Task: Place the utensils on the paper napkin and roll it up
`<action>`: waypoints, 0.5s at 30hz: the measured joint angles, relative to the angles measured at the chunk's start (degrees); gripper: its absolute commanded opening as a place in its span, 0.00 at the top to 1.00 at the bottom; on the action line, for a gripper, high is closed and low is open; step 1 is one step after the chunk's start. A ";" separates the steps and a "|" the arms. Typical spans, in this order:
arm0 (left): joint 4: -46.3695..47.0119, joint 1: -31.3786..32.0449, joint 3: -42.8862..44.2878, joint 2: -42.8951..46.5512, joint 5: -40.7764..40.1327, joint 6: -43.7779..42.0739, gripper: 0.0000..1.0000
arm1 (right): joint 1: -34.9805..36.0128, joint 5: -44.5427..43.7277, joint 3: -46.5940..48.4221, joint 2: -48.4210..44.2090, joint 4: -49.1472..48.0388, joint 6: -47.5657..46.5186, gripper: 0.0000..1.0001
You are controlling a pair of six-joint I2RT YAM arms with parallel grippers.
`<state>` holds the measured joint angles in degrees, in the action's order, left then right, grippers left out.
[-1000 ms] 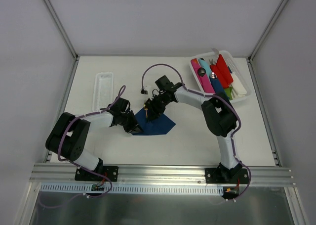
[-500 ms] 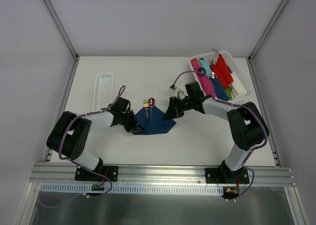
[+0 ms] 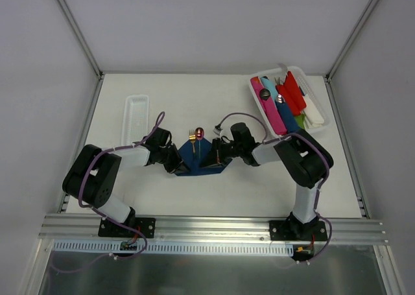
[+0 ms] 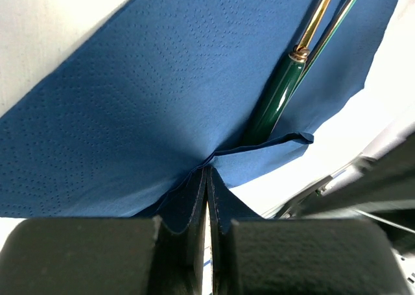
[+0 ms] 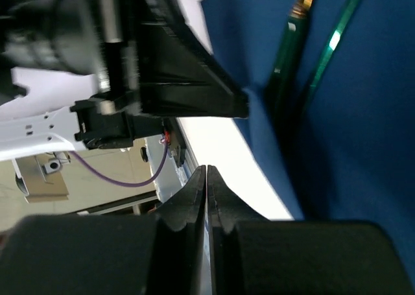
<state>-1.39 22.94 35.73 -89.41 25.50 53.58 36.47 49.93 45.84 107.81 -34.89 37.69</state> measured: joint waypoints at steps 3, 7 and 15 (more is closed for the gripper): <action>0.26 0.00 0.00 -0.15 0.04 0.02 1.00 | 1.03 -0.74 -0.02 3.28 -1.03 1.90 0.97; 0.63 0.00 0.00 -0.24 0.04 0.04 1.00 | 1.44 -1.64 -0.09 4.76 -0.35 1.38 0.98; 0.90 0.00 -0.11 -0.26 0.04 0.09 1.00 | 0.59 -4.33 -0.07 4.76 6.69 -4.83 0.99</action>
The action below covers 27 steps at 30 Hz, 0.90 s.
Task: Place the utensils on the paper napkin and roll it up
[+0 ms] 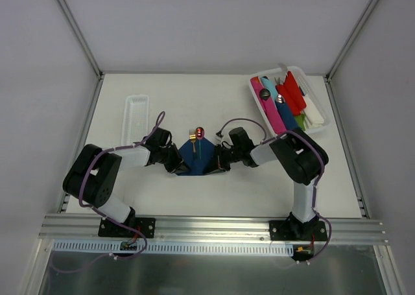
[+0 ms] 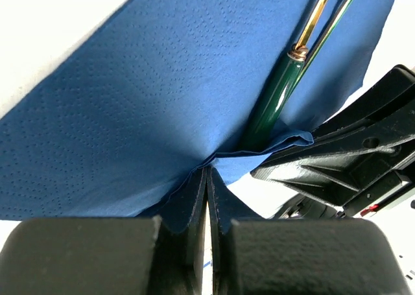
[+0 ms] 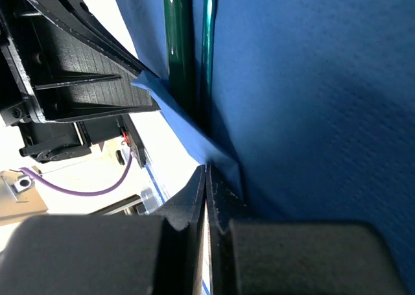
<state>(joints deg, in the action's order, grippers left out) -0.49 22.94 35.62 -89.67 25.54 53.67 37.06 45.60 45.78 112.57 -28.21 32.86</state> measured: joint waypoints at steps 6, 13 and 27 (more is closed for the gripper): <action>0.79 0.00 -0.33 0.00 0.00 0.15 1.00 | -0.87 -0.39 0.87 -0.83 3.82 -3.02 0.99; 1.29 0.00 -0.52 0.00 0.02 0.42 1.00 | -2.19 -0.39 1.27 -1.64 7.37 -5.09 0.99; 1.75 -0.13 -0.81 0.00 0.13 0.39 1.00 | -5.75 -1.57 1.22 -5.14 17.27 -11.82 1.00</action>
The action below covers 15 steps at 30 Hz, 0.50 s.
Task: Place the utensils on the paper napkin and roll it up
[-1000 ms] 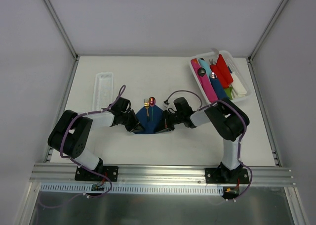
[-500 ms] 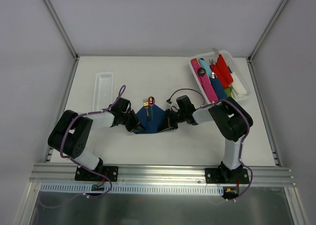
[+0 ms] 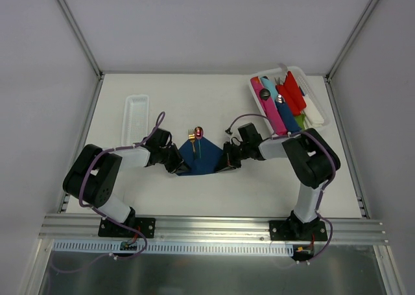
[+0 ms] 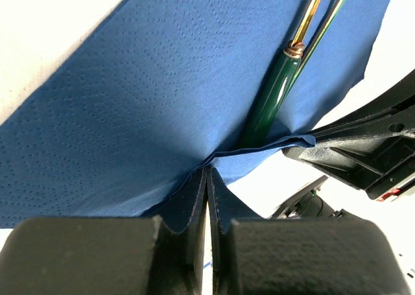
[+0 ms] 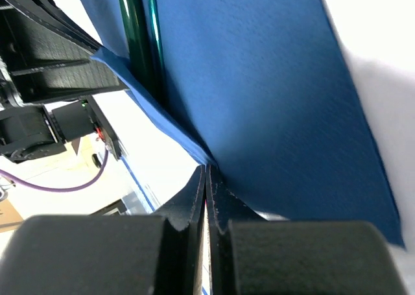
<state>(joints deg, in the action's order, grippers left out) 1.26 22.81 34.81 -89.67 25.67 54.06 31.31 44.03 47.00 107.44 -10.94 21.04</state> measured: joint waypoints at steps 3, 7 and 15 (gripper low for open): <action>0.00 0.00 0.00 0.00 0.02 -0.04 1.00 | -0.37 -0.37 0.00 -0.81 2.10 -1.70 1.00; 0.02 -0.02 0.02 0.00 0.22 -0.52 1.00 | -0.48 -1.05 0.00 -2.10 4.68 -3.82 0.98; -1.07 -0.02 0.70 -0.02 0.24 -2.43 1.00 | 2.54 -2.89 1.07 -6.49 5.88 -7.45 0.95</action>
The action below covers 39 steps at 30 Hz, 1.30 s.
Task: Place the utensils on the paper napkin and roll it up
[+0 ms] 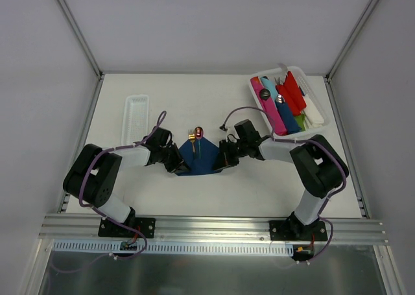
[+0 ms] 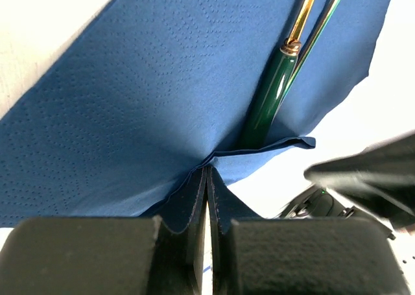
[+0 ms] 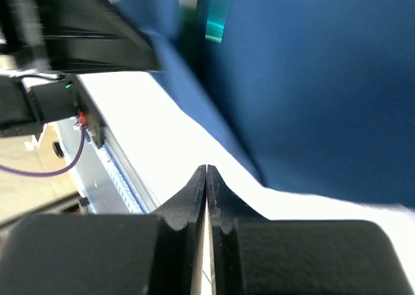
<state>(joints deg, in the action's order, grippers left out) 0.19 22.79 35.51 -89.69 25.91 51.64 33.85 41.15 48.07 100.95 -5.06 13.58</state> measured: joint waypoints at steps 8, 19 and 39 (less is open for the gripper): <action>-2.49 0.00 2.08 -1.29 0.59 -2.05 1.00 | 3.37 0.04 5.07 0.17 -1.95 -1.62 0.95; -3.28 0.00 2.60 -1.46 0.63 -3.21 0.98 | 3.17 0.20 6.91 9.40 -2.64 -2.08 0.96; -5.33 0.13 1.77 12.87 -1.79 -6.29 0.89 | 2.36 0.20 8.41 11.04 -3.45 0.39 0.97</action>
<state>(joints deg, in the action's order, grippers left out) -5.15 22.92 37.28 -76.82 24.12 45.34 36.21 41.34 56.49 111.98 -8.51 13.98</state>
